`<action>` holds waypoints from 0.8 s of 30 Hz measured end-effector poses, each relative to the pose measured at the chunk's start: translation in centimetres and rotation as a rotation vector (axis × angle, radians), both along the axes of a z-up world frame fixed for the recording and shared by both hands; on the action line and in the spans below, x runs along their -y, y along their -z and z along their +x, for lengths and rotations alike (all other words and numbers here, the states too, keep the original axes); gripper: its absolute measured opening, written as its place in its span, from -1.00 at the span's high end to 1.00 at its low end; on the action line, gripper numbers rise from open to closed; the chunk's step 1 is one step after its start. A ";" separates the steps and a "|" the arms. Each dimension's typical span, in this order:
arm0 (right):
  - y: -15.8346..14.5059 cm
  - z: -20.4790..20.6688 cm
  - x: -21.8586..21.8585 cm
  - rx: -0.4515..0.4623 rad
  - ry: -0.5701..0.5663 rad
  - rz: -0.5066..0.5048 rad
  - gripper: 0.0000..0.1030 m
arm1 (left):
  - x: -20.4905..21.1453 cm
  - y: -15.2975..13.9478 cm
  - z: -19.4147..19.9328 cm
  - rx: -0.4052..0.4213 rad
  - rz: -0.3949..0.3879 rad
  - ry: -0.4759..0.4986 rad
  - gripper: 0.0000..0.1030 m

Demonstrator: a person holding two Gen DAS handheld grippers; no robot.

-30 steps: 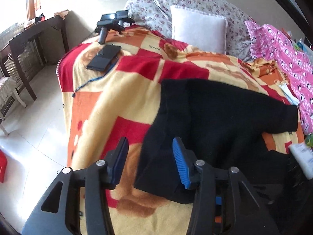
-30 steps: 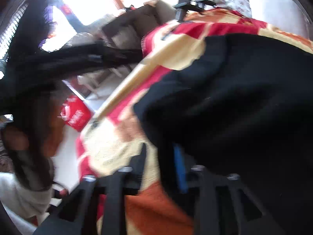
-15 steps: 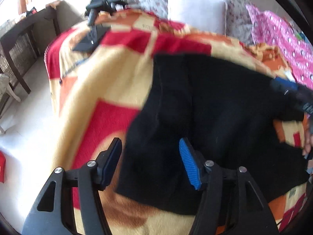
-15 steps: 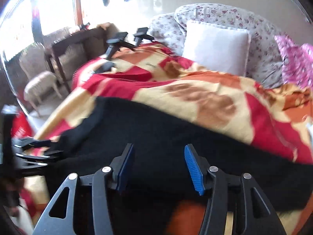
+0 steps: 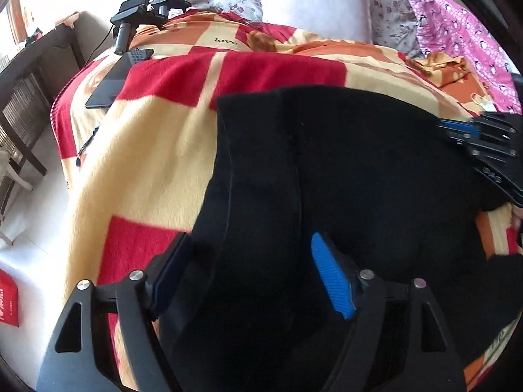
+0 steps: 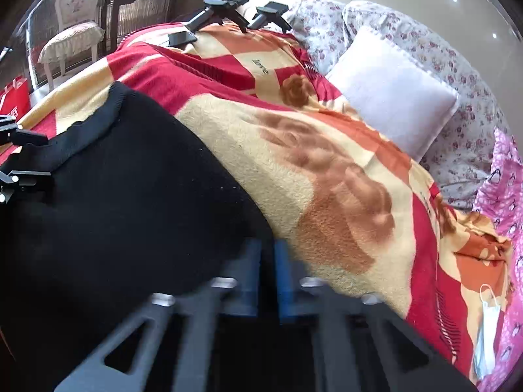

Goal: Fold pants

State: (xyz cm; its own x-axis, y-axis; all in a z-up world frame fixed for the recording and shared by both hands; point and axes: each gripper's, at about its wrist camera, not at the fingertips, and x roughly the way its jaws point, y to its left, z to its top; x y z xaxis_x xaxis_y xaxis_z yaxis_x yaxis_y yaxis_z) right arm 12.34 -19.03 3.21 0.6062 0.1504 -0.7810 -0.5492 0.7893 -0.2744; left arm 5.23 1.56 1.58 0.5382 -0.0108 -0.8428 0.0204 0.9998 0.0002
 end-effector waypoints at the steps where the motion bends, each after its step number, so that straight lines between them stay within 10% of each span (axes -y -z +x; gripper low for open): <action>1: -0.4 -0.3 0.2 0.005 0.010 0.025 0.89 | -0.2 -0.1 0.3 -0.004 -0.007 -0.005 -0.48; 13: -7.9 -16.9 1.8 0.074 -0.017 0.290 0.91 | -5.7 -4.9 -4.6 0.124 -0.156 -0.120 -0.47; 24: -1.7 -25.1 -0.2 -0.119 0.041 0.481 0.87 | -8.7 -4.4 -8.1 0.100 -0.251 -0.183 -0.48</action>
